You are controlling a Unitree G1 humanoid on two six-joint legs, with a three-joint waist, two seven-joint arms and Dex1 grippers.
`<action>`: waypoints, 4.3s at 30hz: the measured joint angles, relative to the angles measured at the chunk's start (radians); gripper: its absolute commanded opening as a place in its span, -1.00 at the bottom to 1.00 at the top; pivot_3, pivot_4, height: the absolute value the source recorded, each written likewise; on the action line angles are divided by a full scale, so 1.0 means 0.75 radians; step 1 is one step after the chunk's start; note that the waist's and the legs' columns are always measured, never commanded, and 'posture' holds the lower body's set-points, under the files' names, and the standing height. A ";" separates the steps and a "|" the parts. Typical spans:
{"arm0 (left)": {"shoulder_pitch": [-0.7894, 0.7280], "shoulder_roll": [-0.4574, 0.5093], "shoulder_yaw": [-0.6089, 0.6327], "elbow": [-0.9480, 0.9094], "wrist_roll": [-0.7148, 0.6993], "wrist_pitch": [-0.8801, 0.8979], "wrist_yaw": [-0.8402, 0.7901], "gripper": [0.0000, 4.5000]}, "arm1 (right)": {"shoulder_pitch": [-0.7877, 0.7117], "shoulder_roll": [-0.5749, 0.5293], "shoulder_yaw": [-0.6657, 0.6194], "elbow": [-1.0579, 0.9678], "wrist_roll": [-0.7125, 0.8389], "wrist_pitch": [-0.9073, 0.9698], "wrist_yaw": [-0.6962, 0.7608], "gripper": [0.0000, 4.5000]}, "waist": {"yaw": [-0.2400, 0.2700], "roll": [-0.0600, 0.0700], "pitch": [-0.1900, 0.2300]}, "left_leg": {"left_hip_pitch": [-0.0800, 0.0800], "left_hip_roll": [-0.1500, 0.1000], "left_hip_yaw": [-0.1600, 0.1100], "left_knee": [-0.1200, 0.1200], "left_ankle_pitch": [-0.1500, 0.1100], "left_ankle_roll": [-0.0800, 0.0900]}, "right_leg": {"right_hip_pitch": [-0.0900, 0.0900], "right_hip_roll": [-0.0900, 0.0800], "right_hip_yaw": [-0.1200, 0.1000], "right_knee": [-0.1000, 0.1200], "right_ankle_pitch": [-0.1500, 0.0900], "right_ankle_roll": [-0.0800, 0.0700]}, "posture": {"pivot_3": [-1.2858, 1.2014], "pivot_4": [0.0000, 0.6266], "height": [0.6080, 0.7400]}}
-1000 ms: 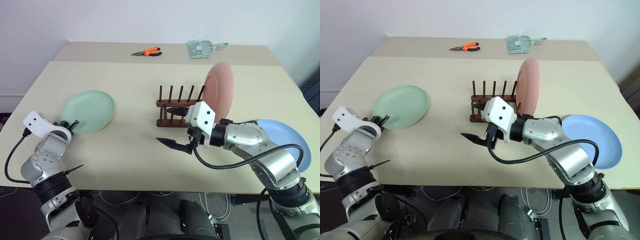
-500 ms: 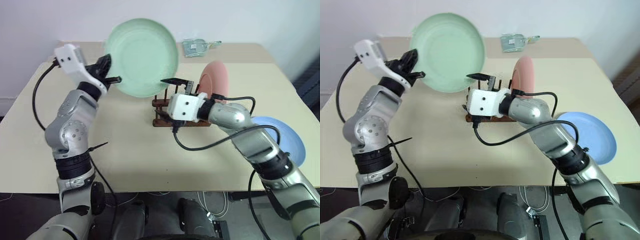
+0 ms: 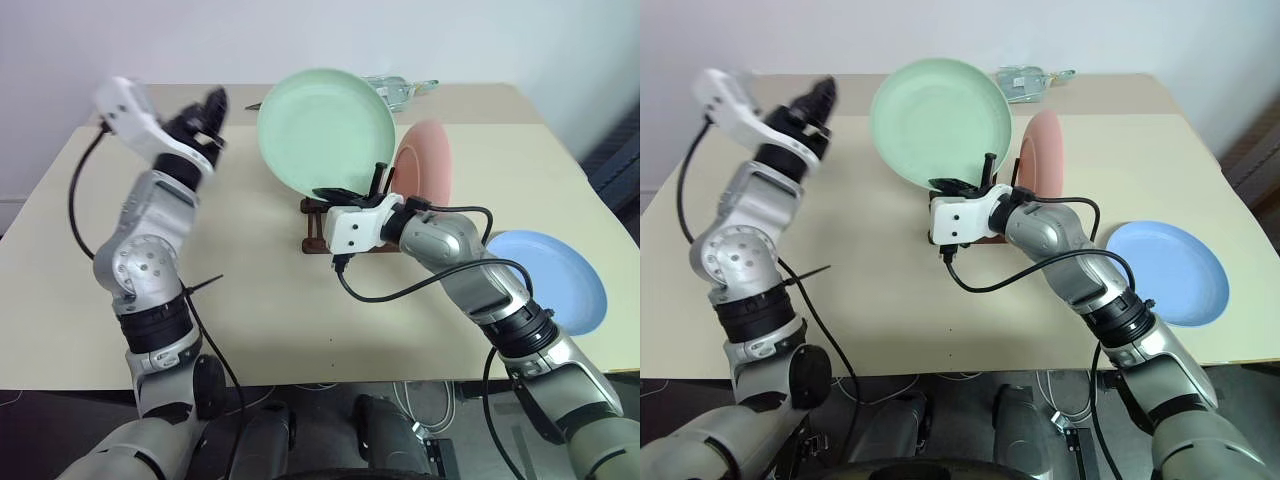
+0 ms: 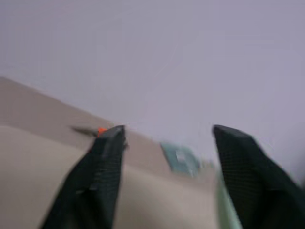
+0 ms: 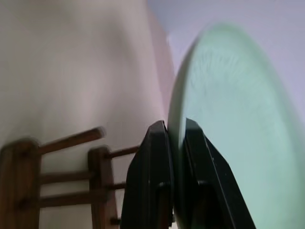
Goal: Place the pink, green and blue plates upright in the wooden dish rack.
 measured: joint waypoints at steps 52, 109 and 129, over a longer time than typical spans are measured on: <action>0.595 0.368 -0.892 -0.114 0.296 -0.128 -1.184 0.32 | 1.145 -0.436 -0.978 -0.551 1.187 0.956 -0.220 0.05 | 0.008 0.016 -0.003 | 0.004 0.005 0.011 -0.012 -0.001 0.003 | 0.001 -0.002 0.005 -0.004 -0.009 -0.006 | 0.03 -0.52 1.00; 0.831 0.439 -0.575 0.231 0.504 -0.634 -1.140 0.32 | -0.127 0.673 -0.653 -0.030 2.336 0.845 -1.345 -0.33 | -0.010 0.020 -0.002 | 0.001 0.004 0.003 -0.015 0.001 0.001 | -0.014 0.002 0.003 0.008 -0.002 -0.008 | 0.03 -0.52 1.00; 0.827 0.410 -0.594 0.147 0.543 -0.550 -1.059 0.32 | 0.864 -0.471 -1.181 -0.379 1.710 0.855 0.047 0.32 | 0.029 0.014 -0.005 | 0.004 0.005 0.009 -0.013 -0.001 0.004 | -0.002 -0.003 0.002 -0.004 -0.009 -0.005 | 0.03 -0.52 1.00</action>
